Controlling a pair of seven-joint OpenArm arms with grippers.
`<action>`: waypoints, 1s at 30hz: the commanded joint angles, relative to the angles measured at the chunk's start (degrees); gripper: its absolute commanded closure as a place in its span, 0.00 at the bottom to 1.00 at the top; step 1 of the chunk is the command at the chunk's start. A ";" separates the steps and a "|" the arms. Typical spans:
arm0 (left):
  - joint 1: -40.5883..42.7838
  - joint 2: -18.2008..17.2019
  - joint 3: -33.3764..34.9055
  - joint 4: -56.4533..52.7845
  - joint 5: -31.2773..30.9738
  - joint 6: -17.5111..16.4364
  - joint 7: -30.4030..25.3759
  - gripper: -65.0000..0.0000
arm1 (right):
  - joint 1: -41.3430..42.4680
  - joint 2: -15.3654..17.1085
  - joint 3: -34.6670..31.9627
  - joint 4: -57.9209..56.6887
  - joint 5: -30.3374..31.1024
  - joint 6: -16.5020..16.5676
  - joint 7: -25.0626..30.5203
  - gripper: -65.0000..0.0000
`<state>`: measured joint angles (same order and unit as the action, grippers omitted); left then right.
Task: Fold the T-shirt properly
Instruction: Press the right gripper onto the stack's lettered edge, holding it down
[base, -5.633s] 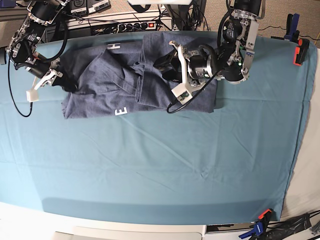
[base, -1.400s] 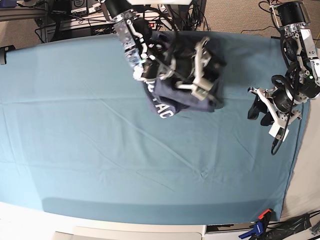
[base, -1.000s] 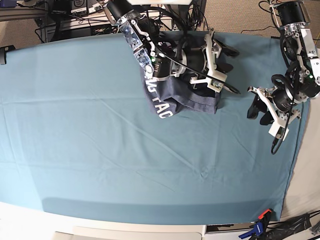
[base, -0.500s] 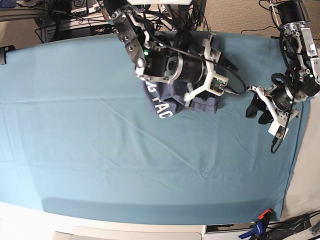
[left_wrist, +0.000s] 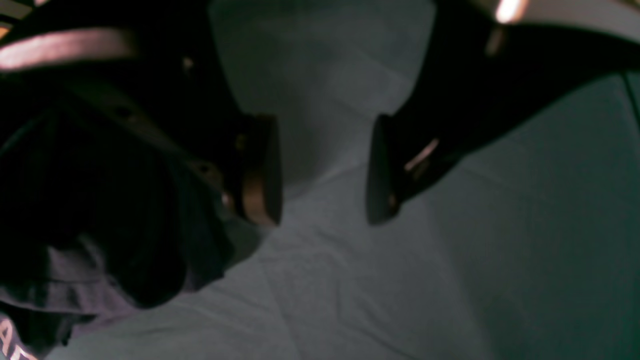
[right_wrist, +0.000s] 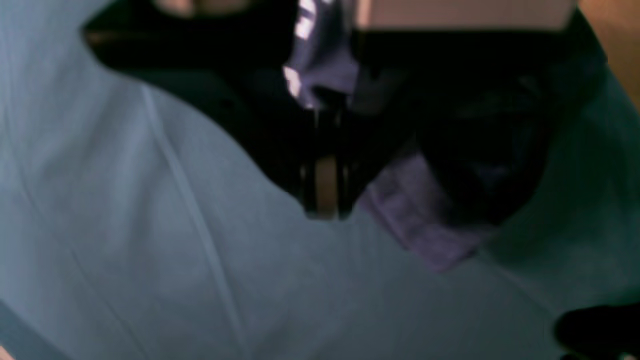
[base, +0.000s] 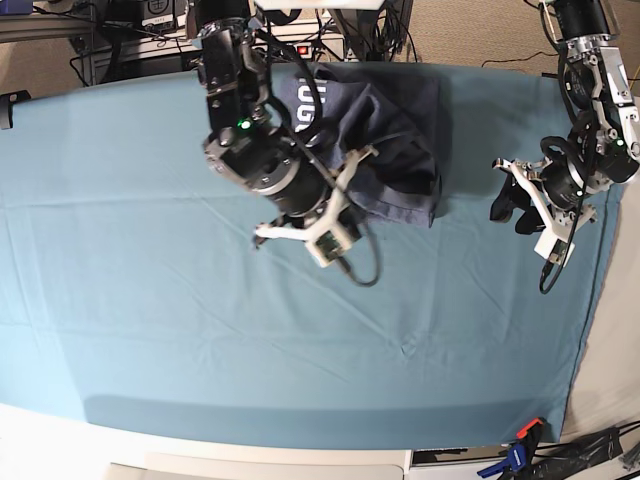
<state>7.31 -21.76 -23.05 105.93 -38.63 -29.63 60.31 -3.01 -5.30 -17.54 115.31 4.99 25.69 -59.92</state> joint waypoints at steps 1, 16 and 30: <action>-0.48 -0.79 -0.44 1.07 -1.01 -0.17 -1.29 0.57 | 0.70 -0.57 1.03 1.11 1.62 -0.07 0.70 1.00; -0.48 -0.79 -0.44 1.07 -1.03 -0.17 -1.29 0.57 | -4.13 0.07 9.40 -0.20 7.30 0.00 -0.24 1.00; -0.46 0.22 -0.44 1.07 -1.66 -0.17 -1.27 0.57 | -0.74 1.33 9.40 -15.30 5.16 -0.04 5.55 1.00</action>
<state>7.46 -20.78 -23.05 105.93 -39.29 -29.63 60.31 -4.40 -3.70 -8.03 99.20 10.37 25.54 -55.40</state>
